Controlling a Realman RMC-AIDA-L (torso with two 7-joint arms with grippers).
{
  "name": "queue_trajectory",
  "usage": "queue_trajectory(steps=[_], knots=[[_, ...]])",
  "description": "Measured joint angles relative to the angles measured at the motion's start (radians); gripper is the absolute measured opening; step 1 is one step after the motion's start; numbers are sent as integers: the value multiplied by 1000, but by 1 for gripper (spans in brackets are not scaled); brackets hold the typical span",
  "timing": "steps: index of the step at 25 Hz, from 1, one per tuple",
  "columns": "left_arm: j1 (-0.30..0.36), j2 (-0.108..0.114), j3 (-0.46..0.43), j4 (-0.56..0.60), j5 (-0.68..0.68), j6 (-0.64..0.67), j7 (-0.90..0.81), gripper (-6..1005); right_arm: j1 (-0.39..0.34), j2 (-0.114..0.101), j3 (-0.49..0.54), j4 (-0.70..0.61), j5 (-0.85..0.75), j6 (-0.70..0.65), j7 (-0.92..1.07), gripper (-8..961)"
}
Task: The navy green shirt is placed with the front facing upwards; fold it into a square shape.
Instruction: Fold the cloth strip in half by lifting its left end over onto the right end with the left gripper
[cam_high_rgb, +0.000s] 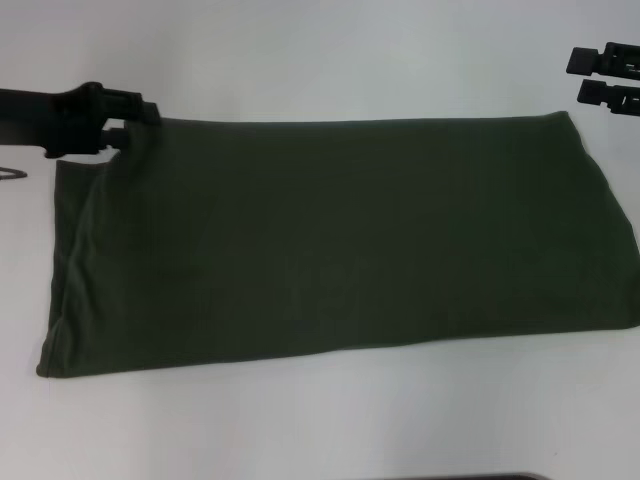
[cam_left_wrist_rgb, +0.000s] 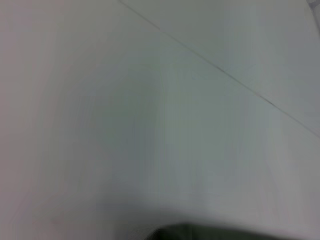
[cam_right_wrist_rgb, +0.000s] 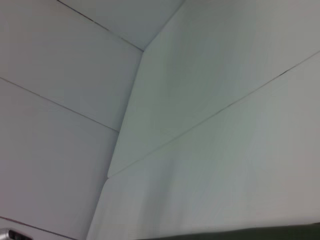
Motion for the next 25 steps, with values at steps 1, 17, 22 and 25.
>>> queue_trajectory(steps=[1, 17, 22, 25], knots=[[1, 1, 0, 2, -7, 26, 3, 600, -1, 0, -1, 0, 0, 0, 0, 758], [25, -23, -5, 75, -70, 152, 21, 601, 0, -1, 3, 0, 1, 4, 0, 760], [19, -60, 126, 35, -57, 76, 16, 600, 0, 0, 2, 0, 0, 10, -1, 759], [14, -56, 150, 7, -52, 21, 14, 600, -2, 1, 0, 0, 0, 15, 0, 759]])
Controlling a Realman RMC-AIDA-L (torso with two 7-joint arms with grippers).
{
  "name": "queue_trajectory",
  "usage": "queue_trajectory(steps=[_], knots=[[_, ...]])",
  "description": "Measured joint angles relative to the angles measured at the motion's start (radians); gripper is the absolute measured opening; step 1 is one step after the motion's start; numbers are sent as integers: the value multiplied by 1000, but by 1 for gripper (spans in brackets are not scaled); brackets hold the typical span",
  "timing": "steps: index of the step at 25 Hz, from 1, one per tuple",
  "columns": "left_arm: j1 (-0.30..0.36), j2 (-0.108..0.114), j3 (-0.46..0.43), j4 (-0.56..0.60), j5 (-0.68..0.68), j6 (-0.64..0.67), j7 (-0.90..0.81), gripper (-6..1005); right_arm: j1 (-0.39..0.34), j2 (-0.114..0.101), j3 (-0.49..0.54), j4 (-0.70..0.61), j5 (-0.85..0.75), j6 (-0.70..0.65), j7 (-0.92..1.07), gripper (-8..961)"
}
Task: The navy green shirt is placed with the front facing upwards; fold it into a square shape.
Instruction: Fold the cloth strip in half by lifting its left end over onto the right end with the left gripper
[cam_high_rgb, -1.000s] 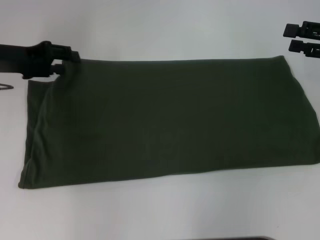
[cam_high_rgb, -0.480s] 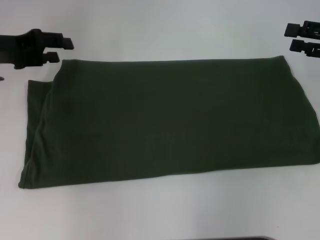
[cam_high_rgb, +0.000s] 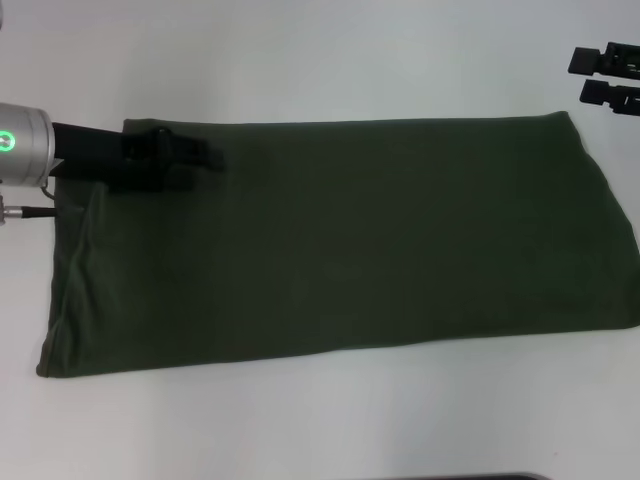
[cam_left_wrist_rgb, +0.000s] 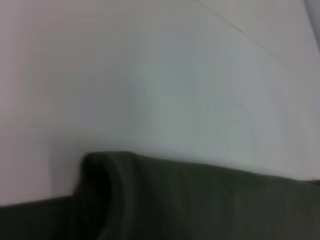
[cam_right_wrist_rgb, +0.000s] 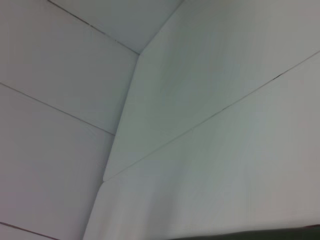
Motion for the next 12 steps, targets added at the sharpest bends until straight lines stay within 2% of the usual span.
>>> queue_trajectory(steps=[5, 12], knots=[[-3, 15, 4, -40, 32, -94, -15, 600, -6, 1, -1, 0, 0, 3, 0, 758], [-3, 30, -5, -42, 52, -142, -31, 600, -9, 4, -4, 0, 0, 2, 0, 759]])
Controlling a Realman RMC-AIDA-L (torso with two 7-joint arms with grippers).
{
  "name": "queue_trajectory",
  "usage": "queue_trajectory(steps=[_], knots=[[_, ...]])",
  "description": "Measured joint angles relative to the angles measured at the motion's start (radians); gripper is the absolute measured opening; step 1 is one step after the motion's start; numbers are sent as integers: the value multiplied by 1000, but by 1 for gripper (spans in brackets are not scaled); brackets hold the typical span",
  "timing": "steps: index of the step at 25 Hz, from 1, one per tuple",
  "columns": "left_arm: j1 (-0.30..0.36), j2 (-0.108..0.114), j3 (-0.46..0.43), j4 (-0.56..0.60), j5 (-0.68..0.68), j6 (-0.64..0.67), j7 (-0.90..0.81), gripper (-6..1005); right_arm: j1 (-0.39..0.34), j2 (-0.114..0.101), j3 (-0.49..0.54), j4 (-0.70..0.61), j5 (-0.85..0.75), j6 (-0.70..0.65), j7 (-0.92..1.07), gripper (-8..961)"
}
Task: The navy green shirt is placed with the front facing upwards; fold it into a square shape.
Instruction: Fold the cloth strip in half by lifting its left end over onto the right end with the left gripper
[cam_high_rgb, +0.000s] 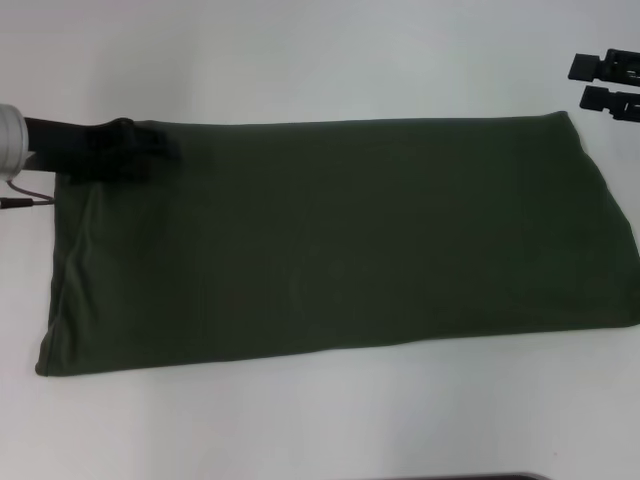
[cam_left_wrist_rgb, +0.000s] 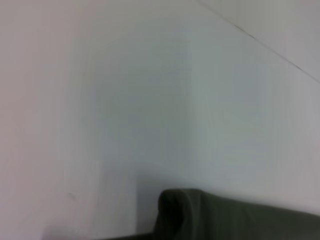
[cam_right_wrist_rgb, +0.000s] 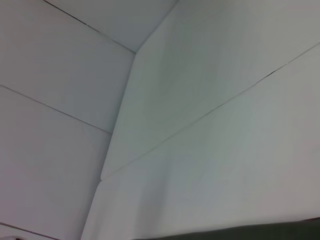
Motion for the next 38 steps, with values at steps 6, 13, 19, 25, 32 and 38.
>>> queue_trajectory(steps=[6, 13, 19, 25, 32, 38], knots=[[-1, 5, -2, 7, 3, -14, -9, 601, -1, 1, -1, 0, 0, -5, 0, 760], [4, 43, -80, 66, 4, 82, -15, 600, -2, 1, -5, 0, 0, -11, 0, 761], [32, 67, -156, 154, -3, 273, -13, 600, -2, -4, -32, -2, 0, -14, -1, 762], [38, 77, -180, 166, 74, 474, 9, 601, 8, -18, -102, -20, 0, -36, -10, 763], [29, 78, -170, 176, 197, 494, 5, 601, 13, -19, -174, -47, -11, -30, -36, 763], [32, 50, -175, 172, 171, 510, 11, 600, 18, -14, -171, -48, -44, -20, -37, 762]])
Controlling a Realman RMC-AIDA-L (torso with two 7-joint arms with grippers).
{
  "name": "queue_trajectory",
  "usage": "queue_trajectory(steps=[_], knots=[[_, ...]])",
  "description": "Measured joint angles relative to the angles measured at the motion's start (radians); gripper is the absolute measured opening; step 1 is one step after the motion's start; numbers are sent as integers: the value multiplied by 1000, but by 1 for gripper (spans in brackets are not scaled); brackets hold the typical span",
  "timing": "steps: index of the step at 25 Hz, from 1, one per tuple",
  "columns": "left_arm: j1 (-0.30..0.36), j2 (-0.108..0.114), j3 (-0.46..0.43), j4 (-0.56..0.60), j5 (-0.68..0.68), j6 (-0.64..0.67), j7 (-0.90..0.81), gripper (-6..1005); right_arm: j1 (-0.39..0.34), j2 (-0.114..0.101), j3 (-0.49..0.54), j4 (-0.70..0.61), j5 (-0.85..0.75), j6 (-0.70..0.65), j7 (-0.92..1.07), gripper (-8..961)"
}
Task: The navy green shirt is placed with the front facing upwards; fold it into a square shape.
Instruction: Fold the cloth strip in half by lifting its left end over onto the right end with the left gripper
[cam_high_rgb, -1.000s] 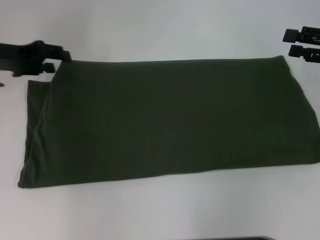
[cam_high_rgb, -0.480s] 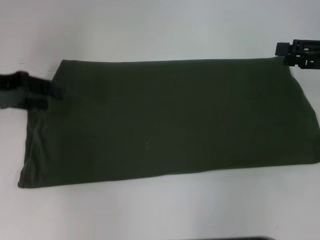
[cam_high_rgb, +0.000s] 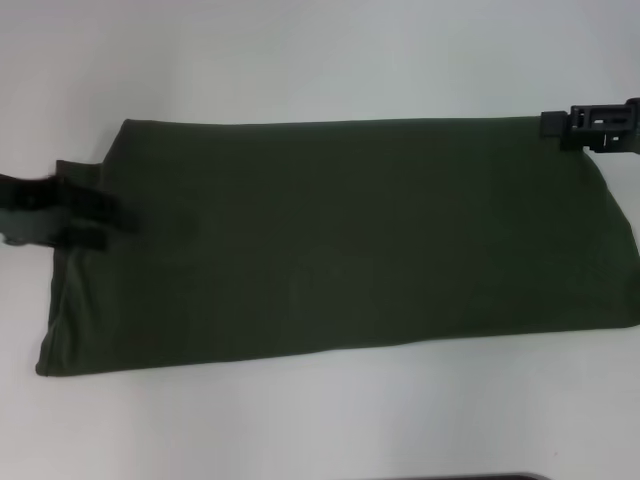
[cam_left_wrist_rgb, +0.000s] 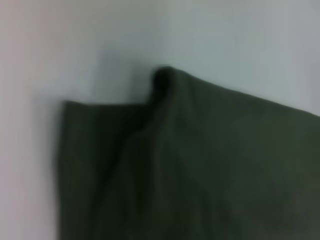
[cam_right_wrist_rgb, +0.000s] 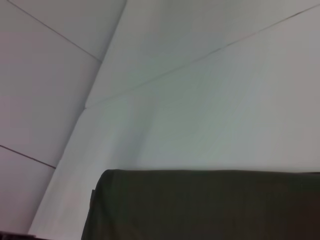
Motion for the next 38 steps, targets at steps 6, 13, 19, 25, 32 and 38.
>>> queue_trajectory(steps=[6, 13, 19, 25, 32, 38], knots=[[4, -41, 20, -5, 3, -85, 9, 600, 0, 4, 1, 2, -1, 10, 0, 763], [4, -37, 80, -50, 47, -169, 2, 601, 4, 6, 1, 2, 0, 18, 5, 761], [7, -25, 69, -46, 56, -182, -4, 598, 4, 6, 1, 4, -1, 21, 8, 762], [5, -4, 39, -13, 48, -137, -5, 595, 9, 4, 0, 0, -1, 17, 9, 763], [-10, 25, 20, 17, 120, -117, -33, 593, 10, 3, 1, 1, -1, 14, 9, 764], [-17, 26, 27, 14, 169, -115, -44, 593, 10, 0, 0, 4, -1, 16, 9, 763]])
